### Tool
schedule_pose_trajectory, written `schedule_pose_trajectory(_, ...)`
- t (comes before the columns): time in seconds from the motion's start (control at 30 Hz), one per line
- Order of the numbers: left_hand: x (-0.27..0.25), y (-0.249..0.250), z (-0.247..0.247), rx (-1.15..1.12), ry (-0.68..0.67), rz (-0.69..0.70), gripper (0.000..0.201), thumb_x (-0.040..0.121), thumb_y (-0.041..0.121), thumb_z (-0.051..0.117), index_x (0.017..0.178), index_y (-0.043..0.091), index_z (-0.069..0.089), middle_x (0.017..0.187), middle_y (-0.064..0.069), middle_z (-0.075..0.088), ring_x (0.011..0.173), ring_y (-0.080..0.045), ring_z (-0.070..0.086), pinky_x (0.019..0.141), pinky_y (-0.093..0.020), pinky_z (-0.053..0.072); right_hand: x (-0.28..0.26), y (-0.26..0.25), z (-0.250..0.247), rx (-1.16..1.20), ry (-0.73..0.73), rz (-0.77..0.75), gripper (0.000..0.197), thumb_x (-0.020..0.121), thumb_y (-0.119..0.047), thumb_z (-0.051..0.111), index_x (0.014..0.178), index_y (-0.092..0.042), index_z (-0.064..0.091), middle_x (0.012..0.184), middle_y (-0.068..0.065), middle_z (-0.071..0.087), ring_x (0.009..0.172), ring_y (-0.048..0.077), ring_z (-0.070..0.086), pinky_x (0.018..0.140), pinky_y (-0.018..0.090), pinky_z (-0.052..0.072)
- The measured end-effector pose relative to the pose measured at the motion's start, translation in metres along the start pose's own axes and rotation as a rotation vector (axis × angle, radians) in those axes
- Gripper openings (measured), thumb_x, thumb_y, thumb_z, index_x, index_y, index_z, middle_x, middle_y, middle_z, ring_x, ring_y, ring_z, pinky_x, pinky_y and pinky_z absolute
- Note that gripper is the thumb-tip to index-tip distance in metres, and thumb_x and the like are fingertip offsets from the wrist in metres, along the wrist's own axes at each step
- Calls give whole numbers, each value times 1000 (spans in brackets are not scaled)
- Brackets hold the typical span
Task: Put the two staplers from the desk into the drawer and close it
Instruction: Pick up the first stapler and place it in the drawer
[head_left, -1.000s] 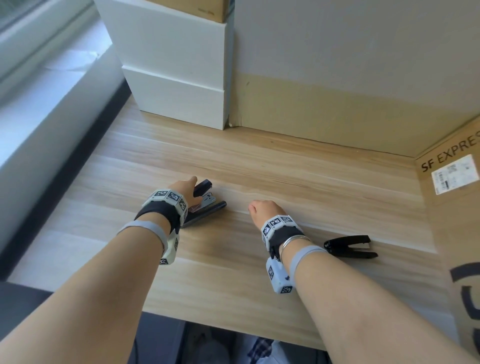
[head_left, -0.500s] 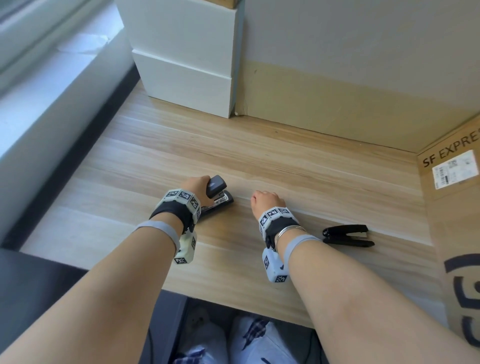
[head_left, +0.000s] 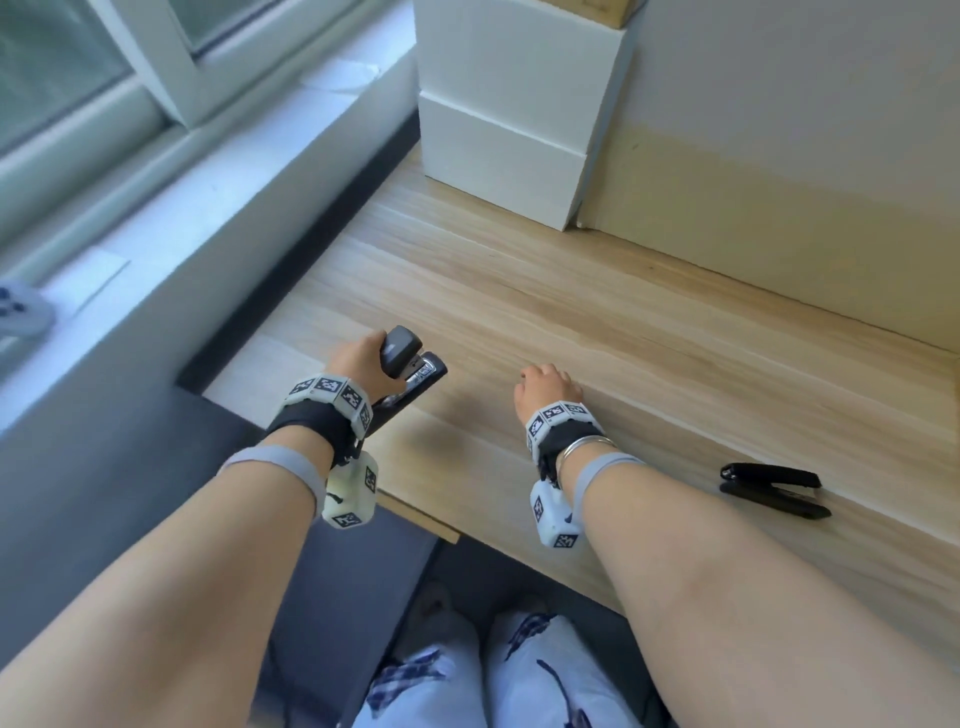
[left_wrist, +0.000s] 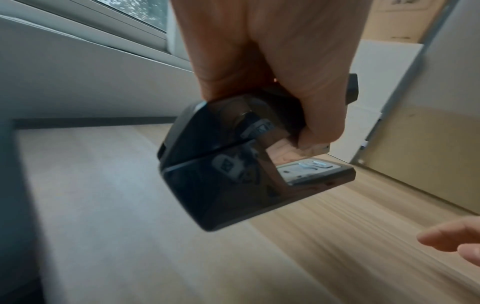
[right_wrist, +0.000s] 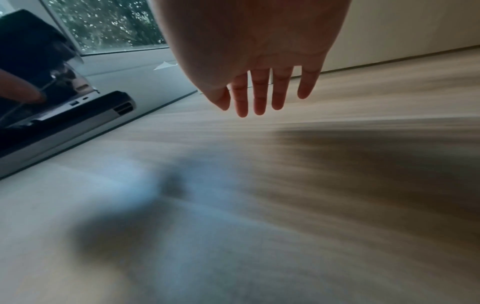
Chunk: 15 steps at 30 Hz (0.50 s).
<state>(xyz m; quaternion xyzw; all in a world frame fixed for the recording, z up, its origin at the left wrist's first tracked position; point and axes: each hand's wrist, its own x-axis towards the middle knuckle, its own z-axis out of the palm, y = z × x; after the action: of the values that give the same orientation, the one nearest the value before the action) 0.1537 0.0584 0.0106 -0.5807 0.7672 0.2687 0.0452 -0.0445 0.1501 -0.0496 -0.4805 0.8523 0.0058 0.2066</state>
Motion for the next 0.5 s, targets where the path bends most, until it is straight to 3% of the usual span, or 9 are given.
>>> schedule_pose_trajectory(0.13, -31, -58, -9, -51, 96, -114, 29, 75, 20, 68, 85, 14, 41, 82, -6, 52, 79, -28, 52, 68, -31, 37, -7, -30, 20, 22, 19, -57, 38, 96, -18, 42, 133, -14, 50, 144, 6, 47, 134, 26, 40, 111, 38, 29)
schedule_pose_trajectory(0.33, -78, -143, -7, -172, 186, -271, 28, 73, 23, 67, 88, 8, 48, 80, -9, 58, 77, -30, 55, 68, -30, 40, -18, -68, 54, 19, -14, -107, 52, 98, -17, 38, 149, -18, 28, 161, -2, 18, 150, 20, 9, 121, 43, 8)
schedule_pose_trajectory(0.5, -107, -194, 18, -232, 144, -371, 27, 72, 20, 67, 82, 18, 41, 75, -5, 54, 73, -29, 52, 66, -30, 39, -33, -90, 85, -14, -20, -88, 59, 99, -22, 36, 152, -28, 13, 163, -10, 2, 151, 19, -1, 121, 47, 4)
